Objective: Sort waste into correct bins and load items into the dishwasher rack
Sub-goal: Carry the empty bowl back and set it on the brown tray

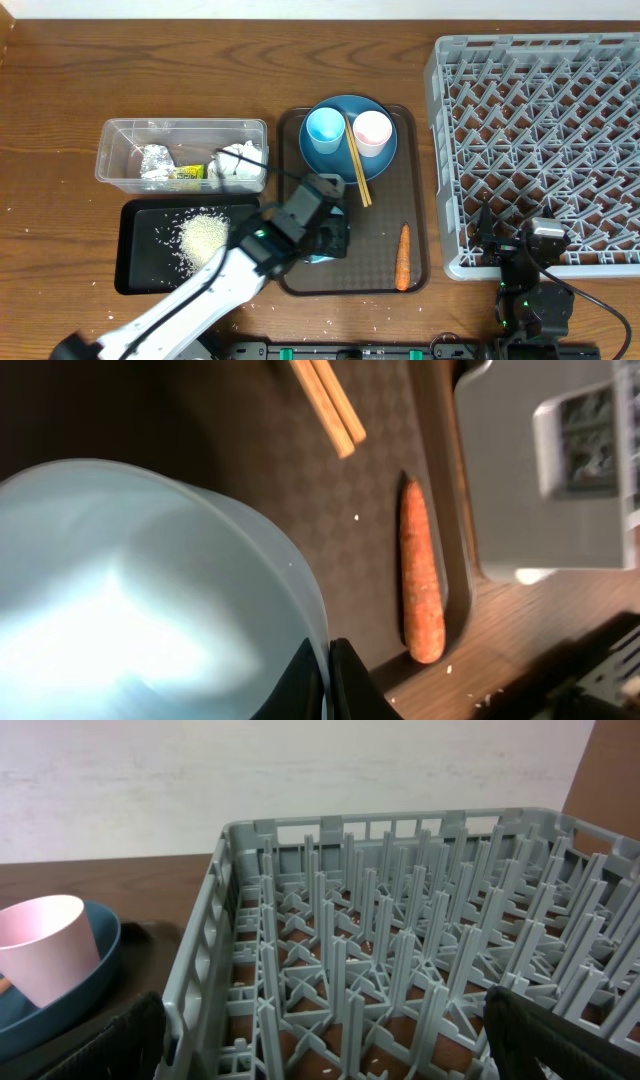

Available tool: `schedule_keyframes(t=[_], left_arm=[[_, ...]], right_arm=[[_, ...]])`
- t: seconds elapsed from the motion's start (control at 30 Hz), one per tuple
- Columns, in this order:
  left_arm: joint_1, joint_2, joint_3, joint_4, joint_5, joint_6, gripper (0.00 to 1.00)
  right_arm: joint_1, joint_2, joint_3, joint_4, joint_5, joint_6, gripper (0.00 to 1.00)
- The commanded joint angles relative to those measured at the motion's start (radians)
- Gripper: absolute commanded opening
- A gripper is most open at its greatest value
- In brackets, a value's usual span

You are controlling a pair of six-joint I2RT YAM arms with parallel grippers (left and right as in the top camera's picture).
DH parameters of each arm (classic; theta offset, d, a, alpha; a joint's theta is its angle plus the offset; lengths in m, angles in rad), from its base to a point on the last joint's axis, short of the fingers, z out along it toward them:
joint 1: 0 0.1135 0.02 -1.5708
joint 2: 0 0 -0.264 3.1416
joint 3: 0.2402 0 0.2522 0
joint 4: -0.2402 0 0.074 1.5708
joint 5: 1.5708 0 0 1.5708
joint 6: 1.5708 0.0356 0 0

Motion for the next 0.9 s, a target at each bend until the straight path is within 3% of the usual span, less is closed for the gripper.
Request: schedule_keyframes(t=[0.0,0.4,0.5,0.57,0.67,0.87], left_arm=[[-0.024,0.066,0.017,0.031,-0.028,-0.003,0.06],[-0.058,0.148,0.017,0.121,-0.029,-0.002,0.09],[-0.058,0.148,0.017,0.138,-0.036,0.000,0.17],[-0.058,0.148,0.017,0.145,-0.055,0.009,0.34],[-0.058,0.148,0.017,0.146,-0.090,0.018,0.46],[-0.064,0.126,0.023,0.144,-0.095,0.020,0.47]], right_arm=[[-0.005,0.000,-0.001,-0.004,0.000,0.003,0.99],[-0.005,0.000,-0.001,-0.004,0.000,0.003,0.99],[-0.005,0.000,-0.001,-0.004,0.000,0.003,0.99],[-0.005,0.000,-0.001,-0.004,0.000,0.003,0.99],[-0.005,0.000,-0.001,-0.004,0.000,0.003,0.99],[-0.005,0.000,-0.001,-0.004,0.000,0.003,0.99]])
